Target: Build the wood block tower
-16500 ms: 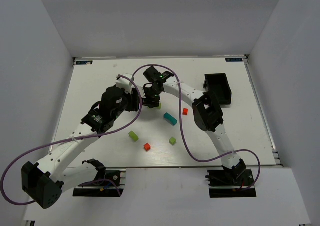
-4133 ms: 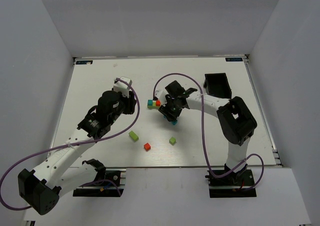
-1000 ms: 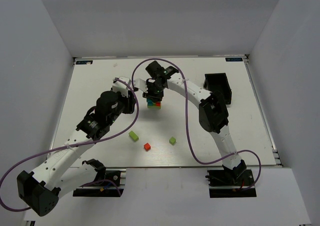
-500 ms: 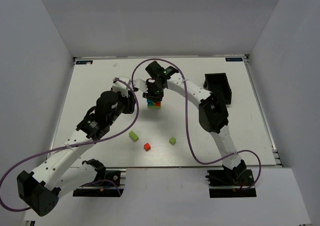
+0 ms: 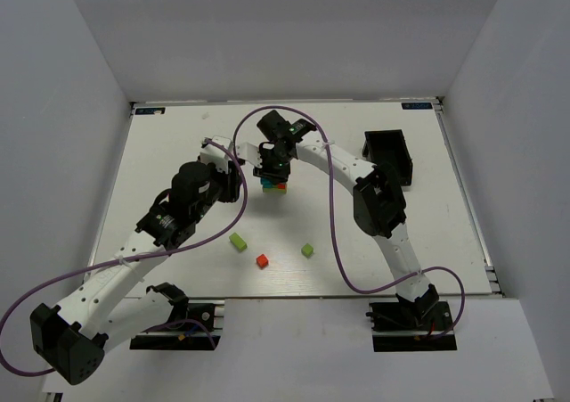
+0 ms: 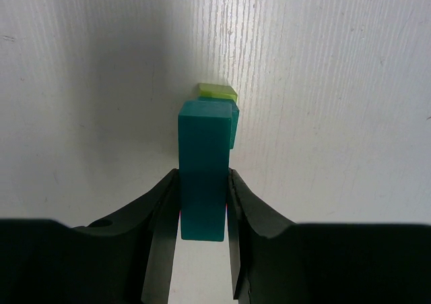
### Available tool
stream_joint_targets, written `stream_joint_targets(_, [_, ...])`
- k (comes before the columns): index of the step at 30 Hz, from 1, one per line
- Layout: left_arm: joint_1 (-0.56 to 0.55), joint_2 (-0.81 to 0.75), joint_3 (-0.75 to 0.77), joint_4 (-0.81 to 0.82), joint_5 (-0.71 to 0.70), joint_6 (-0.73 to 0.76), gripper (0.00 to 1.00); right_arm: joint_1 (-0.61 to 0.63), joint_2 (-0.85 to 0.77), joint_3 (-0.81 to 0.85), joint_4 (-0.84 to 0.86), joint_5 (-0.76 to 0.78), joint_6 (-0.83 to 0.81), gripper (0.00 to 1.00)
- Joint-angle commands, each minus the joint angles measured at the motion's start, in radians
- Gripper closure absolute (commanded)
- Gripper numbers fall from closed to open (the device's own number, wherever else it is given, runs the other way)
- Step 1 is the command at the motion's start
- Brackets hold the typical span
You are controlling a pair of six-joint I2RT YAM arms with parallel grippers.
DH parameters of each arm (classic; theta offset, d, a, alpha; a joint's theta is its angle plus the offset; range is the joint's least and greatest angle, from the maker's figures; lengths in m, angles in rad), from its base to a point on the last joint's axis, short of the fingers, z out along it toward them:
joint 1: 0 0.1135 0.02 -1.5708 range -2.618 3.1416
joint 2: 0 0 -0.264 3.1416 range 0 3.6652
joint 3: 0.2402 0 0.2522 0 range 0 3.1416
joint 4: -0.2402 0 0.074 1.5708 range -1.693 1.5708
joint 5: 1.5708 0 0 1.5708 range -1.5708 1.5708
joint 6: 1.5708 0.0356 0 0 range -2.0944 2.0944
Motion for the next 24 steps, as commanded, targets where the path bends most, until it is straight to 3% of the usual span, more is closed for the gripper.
stream_joint_targets(1, [0.006, -0.022, -0.01, 0.011, 0.005, 0.005, 0.45, 0.003, 0.009, 0.043, -0.018, -0.007, 0.01, 0.9])
stream_joint_targets(24, [0.006, -0.022, -0.01, 0.011, 0.005, 0.005, 0.45, 0.007, 0.012, 0.041, -0.007, 0.004, 0.021, 0.89])
